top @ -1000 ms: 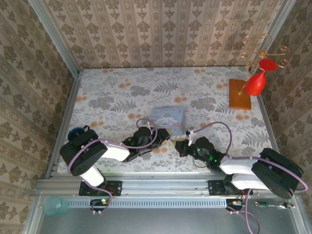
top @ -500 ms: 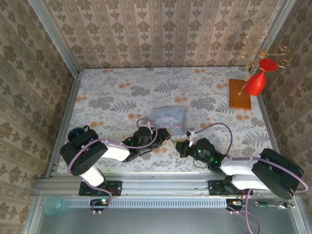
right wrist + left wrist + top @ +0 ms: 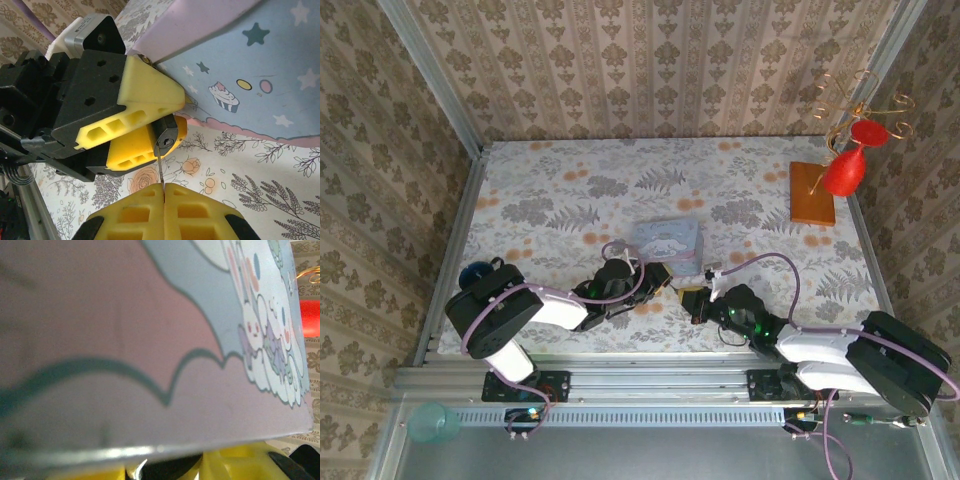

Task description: Unlock a padlock with a key

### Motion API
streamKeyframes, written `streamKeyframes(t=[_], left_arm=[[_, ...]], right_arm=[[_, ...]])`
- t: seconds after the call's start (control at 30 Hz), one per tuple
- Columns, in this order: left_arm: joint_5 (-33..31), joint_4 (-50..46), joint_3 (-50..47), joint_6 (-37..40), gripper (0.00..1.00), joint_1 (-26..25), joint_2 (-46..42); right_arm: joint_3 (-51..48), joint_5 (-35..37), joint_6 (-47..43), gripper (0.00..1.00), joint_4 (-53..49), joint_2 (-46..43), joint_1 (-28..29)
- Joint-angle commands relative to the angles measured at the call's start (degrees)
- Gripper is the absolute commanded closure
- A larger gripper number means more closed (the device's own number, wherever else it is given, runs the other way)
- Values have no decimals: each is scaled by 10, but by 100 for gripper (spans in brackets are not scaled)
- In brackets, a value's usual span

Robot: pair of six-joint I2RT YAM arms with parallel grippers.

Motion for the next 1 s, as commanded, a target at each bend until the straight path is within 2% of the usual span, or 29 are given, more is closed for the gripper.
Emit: streamKeyframes(t=[0.0,0.97], left_arm=[[13,37,17,4,89,-5,2],[15,11,22,9,89,-9,-12]], right_arm=[[-5,24,-9,100,-14,-16,4],[8,30,-5,100,-15,-12,3]])
